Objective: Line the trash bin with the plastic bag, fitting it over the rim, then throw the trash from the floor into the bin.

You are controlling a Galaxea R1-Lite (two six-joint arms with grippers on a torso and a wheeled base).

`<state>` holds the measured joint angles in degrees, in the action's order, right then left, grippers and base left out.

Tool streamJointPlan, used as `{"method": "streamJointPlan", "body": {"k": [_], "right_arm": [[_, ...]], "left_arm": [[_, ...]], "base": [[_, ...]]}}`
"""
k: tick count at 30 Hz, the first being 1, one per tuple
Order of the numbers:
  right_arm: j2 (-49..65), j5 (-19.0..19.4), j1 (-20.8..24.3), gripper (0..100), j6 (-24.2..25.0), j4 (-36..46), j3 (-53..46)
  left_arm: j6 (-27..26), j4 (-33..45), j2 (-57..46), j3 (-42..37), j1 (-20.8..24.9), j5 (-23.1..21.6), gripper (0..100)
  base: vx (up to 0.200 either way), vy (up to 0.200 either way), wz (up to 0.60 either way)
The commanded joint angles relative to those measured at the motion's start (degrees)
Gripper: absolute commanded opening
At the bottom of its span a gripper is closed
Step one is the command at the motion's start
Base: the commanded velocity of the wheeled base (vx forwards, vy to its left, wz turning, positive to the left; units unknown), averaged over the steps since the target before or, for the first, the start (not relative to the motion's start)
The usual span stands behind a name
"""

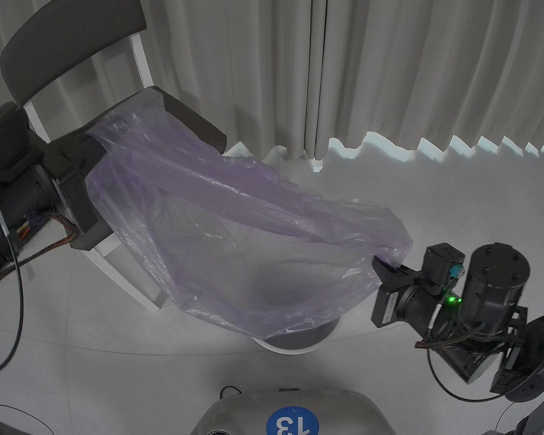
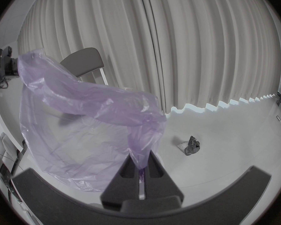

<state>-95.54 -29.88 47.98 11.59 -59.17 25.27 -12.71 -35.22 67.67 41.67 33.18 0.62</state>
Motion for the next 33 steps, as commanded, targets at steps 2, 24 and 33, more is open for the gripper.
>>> {"method": "streamJointPlan", "body": {"k": [2,24,33], "right_arm": [[8.6,3.6,-3.2,0,-0.3,3.9,-3.7],[28.5,11.0,-6.2,0,3.4,27.9,-2.4],[28.4,12.3,-5.9,0,3.7,29.6,-3.1]], "left_arm": [[2.6,0.0,2.4,-0.4,1.2,0.2,0],[17.9,-5.8,1.3,-14.8,3.7,2.6,0],[22.6,-18.5,7.8,-19.7,3.0,2.6,0]], "base": [[0.0,0.0,0.0],[0.0,0.0,0.0],[0.0,0.0,0.0]]}}
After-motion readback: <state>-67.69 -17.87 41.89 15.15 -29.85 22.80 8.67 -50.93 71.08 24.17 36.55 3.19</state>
